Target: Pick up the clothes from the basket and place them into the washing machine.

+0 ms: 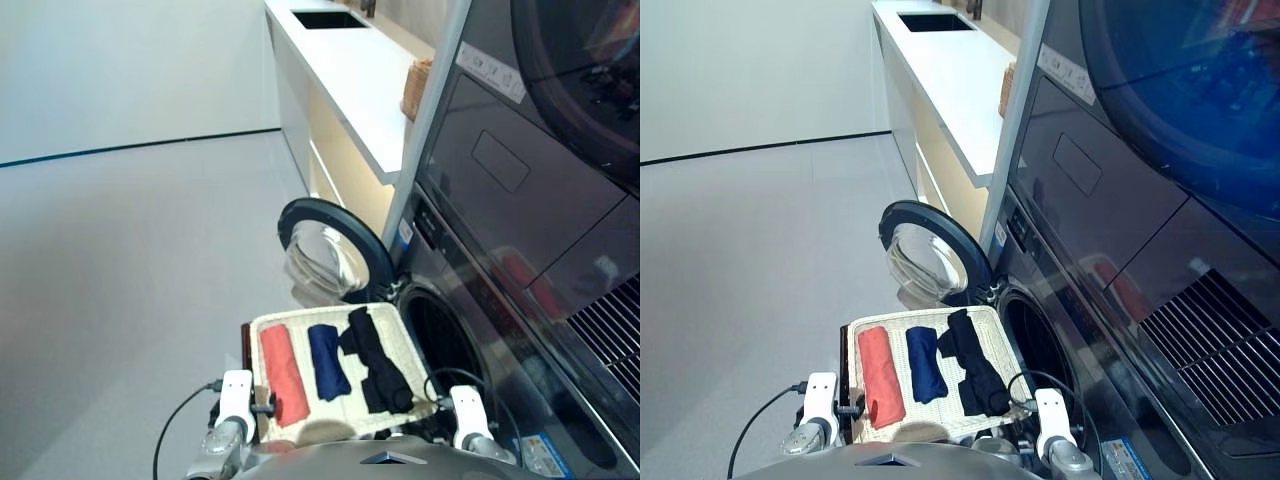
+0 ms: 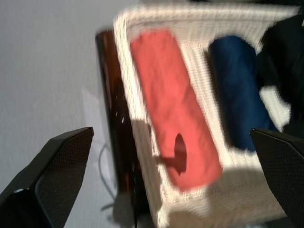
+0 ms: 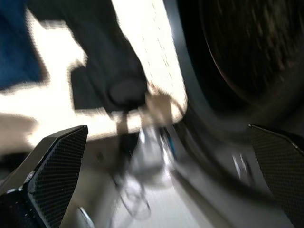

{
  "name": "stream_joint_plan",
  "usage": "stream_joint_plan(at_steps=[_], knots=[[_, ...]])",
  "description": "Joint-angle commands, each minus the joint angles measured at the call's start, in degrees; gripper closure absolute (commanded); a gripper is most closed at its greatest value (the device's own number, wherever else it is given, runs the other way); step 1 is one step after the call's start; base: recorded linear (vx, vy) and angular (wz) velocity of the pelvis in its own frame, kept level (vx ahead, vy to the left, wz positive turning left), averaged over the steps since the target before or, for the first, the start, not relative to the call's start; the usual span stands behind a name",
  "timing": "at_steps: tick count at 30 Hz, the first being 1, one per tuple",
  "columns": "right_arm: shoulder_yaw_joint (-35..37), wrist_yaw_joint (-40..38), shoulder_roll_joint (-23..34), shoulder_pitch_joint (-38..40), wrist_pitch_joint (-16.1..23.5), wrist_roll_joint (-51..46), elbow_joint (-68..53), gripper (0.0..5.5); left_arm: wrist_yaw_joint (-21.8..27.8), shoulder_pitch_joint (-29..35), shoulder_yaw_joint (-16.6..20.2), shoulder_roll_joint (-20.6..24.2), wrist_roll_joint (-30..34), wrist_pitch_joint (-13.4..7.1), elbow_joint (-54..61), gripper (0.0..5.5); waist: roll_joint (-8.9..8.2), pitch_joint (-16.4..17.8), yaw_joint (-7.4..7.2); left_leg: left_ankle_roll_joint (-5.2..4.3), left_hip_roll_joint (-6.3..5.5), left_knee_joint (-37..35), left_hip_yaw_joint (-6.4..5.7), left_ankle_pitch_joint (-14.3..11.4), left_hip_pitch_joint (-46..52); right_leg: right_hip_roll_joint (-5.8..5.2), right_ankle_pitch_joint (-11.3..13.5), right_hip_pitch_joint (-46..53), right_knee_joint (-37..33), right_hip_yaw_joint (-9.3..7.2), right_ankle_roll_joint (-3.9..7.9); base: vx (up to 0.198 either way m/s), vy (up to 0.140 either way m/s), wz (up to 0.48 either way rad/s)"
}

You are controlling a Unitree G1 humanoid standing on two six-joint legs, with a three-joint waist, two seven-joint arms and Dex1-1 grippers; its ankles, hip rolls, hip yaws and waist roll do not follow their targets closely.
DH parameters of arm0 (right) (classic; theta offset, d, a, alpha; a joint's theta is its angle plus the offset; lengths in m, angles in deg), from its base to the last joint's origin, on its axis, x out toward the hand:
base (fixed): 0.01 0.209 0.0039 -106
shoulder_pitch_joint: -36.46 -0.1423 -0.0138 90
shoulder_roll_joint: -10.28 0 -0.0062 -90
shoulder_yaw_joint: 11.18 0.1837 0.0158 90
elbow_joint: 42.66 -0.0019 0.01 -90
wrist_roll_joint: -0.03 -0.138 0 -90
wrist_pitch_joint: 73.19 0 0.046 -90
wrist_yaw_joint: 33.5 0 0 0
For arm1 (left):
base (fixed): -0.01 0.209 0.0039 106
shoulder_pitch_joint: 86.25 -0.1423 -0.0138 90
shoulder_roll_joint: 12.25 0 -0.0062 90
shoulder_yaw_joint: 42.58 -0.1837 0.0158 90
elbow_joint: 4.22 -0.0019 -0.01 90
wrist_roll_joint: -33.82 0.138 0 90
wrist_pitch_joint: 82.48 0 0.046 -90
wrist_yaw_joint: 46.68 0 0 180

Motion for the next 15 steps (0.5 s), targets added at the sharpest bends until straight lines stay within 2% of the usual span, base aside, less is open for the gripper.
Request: stream_joint_plan(at_steps=[1,7,10,15], knots=[[0.3,-1.5,3.4,-6.0,4.0,-4.7,-12.5,0.00,-2.8,6.4,-2.9,0.5,-2.4,-3.7,6.6,0.00,1.93,6.1,-1.30,1.94,-3.42,4.2,1.88,-2.5,-1.3,-2.65,-6.8,1.7,5.8,-1.06,2.70,-0.077,-0.010,-0.010],[-0.4,-3.8,5.2,-9.4,6.7,-8.2,-26.4,0.00,-7.0,10.7,-5.1,1.4,-5.0,-5.6,15.5,0.00,1.30,11.5,-1.61,1.73,-2.86,11.5,2.17,-3.6,-8.6,-3.20,-6.6,-4.4,9.3,0.85,2.19,-0.130,-0.018,-0.030],[-1.8,-5.0,5.7,-12.1,8.2,-9.1,-33.2,0.00,-10.6,13.2,-6.6,3.1,-1.8,-6.9,21.4,0.00,1.08,14.2,-1.75,1.60,-2.23,14.4,2.19,-4.0,-13.0,-3.31,-6.8,-10.2,13.5,2.13,2.04,-0.140,-0.012,-0.055],[-4.1,-8.1,6.0,-17.7,9.0,-7.9,-41.1,0.00,-14.7,17.7,-8.7,3.3,-0.5,-6.6,22.5,0.00,0.45,16.7,-1.91,1.67,-1.20,20.3,2.15,-5.2,-20.4,-3.07,-7.9,-19.3,21.4,4.00,1.79,-0.113,-0.013,-0.087]])
